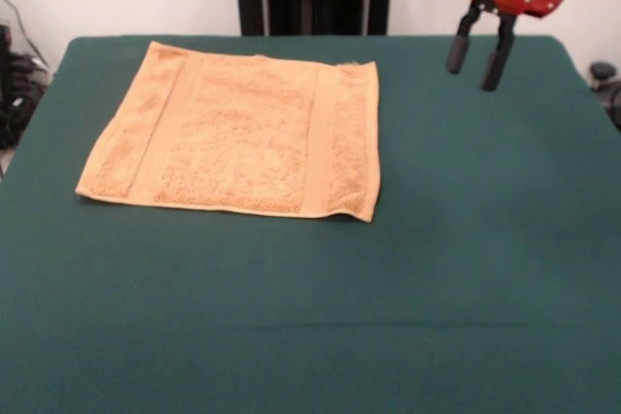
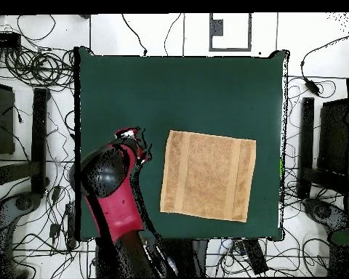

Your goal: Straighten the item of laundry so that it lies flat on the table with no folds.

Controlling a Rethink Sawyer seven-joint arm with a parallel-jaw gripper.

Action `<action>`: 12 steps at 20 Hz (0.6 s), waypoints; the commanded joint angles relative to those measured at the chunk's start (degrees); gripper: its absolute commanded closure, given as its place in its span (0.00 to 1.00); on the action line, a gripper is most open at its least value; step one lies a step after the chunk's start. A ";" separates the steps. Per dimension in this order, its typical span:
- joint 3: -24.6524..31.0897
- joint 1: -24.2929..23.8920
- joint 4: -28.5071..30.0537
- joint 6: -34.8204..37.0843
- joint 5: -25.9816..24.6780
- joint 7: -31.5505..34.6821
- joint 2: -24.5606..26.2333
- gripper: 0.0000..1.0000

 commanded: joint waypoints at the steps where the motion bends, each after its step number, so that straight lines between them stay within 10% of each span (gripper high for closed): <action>1: -4.34 0.73 7.65 7.68 -6.47 -2.01 2.20 0.00; 12: -8.72 3.70 6.65 7.11 -6.26 -3.04 3.15 0.00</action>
